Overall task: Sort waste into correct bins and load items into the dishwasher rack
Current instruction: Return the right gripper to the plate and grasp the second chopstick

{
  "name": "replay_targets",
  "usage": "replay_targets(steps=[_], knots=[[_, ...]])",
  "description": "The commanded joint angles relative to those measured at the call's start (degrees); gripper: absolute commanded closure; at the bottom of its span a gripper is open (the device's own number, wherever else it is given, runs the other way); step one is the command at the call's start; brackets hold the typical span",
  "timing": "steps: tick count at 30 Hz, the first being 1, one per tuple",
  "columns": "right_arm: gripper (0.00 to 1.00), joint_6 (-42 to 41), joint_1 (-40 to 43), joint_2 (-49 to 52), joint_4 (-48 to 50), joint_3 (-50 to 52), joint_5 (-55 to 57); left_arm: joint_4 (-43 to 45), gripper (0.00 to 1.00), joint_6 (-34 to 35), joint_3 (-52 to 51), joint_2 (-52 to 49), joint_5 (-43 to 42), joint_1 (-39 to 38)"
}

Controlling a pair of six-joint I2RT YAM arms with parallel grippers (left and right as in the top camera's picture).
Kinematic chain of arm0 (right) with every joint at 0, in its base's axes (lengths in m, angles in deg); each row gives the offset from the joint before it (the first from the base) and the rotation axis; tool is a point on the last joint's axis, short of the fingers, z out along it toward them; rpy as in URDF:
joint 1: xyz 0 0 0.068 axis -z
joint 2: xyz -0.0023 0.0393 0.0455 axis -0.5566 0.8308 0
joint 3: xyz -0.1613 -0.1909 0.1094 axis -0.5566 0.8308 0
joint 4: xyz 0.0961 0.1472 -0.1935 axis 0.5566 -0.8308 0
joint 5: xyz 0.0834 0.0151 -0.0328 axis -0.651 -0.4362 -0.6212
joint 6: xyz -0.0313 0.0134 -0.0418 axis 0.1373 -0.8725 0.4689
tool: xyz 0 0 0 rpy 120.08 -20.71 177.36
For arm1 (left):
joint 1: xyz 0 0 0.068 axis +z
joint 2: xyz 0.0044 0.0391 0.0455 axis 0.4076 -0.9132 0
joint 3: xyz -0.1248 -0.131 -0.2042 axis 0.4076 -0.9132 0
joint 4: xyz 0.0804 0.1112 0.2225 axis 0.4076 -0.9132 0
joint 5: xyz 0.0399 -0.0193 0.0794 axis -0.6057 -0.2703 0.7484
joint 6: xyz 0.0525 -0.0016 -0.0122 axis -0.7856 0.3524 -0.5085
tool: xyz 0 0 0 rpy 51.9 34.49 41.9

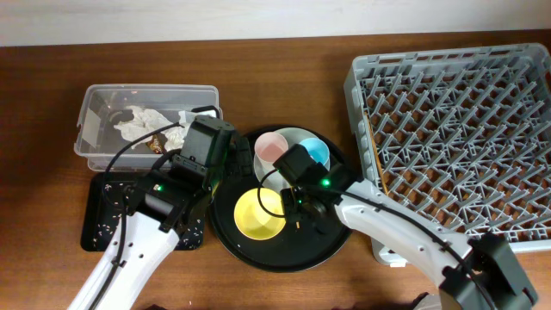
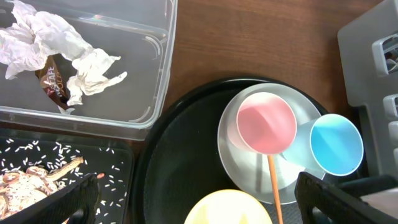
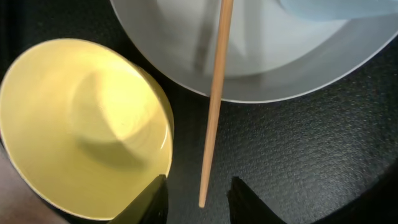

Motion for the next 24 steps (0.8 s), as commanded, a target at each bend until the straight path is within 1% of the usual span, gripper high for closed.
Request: replay_targets(steps=[1,7,12,14,15,16,19,21,24], knots=[[0.66,-1.81,-0.31,2.64,1.57,1.16,1.11,0.09,0.01,0.31,0.90,0.28,-0.22,0.24],[0.68,-2.03,-0.31,6.80,3.06,1.46,1.11,0.09,0.01,0.31,0.90,0.28,-0.22,0.24],[0.68,-2.23,-0.28,7.17,3.48,1.49,1.11,0.09,0.01,0.31,0.90,0.28,-0.22,0.24],[0.73,-2.45,-0.31,7.17,3.48,1.57,1.09,0.09,0.01,0.31,0.90,0.28,-0.22,0.24],[0.77,-3.41,-0.31,7.17,3.48,1.90,1.07,0.09,0.01,0.31,0.90,0.28,-0.22,0.24],[0.79,-3.76,-0.31,7.17,3.61,2.16,1.09,0.09,0.01,0.31,0.90,0.28,-0.22,0.24],[0.81,-3.93,-0.28,7.17,3.82,2.89,1.07,0.09,0.01,0.31,0.90,0.28,-0.24,0.24],[0.85,-3.96,-0.31,7.15,3.91,2.86,0.87,0.09,0.01,0.31,0.90,0.28,-0.22,0.24],[0.86,-3.96,-0.24,7.15,4.09,2.82,0.90,0.11,0.01,0.31,0.90,0.28,-0.22,0.24]])
